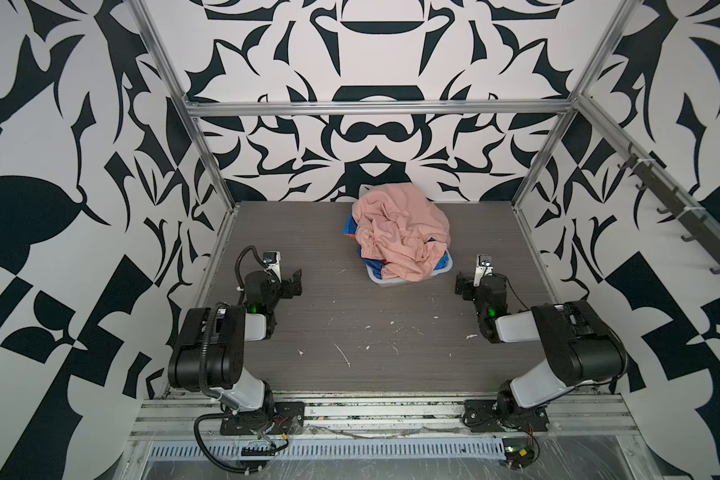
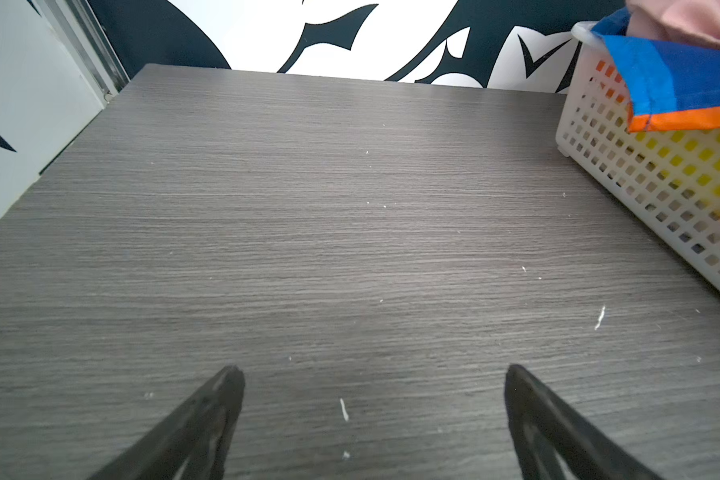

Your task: Fold and stack the shorts

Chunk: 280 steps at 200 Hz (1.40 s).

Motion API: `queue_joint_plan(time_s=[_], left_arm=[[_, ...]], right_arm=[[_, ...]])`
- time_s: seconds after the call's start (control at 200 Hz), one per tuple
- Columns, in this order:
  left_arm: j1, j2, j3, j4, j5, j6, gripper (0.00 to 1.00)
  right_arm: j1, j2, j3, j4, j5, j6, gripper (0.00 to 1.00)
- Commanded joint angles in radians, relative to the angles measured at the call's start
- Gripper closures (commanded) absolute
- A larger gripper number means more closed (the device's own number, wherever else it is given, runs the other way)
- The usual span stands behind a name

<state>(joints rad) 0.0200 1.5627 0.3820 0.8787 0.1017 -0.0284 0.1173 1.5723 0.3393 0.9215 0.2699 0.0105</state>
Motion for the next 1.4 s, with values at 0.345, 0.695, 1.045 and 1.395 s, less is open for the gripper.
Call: queue_joint_plan(time_s=[0.345, 0.695, 1.045, 1.395], left_arm=[[0.000, -0.001, -0.005, 0.029, 0.009, -0.002, 0.00], [0.000, 0.000, -0.005, 0.031, 0.009, -0.002, 0.00], [0.000, 0.001, -0.005, 0.030, 0.009, -0.002, 0.00], [-0.006, -0.214, 0.142, -0.426, -0.185, -0.093, 0.00]], right_arm=[[-0.005, -0.015, 0.008, 0.010, -0.001, -0.010, 0.00], [-0.005, -0.015, 0.008, 0.011, -0.003, -0.010, 0.00], [-0.005, -0.015, 0.008, 0.010, -0.002, -0.010, 0.00], [-0.003, -0.273, 0.138, -0.409, 0.231, 0.082, 0.00]])
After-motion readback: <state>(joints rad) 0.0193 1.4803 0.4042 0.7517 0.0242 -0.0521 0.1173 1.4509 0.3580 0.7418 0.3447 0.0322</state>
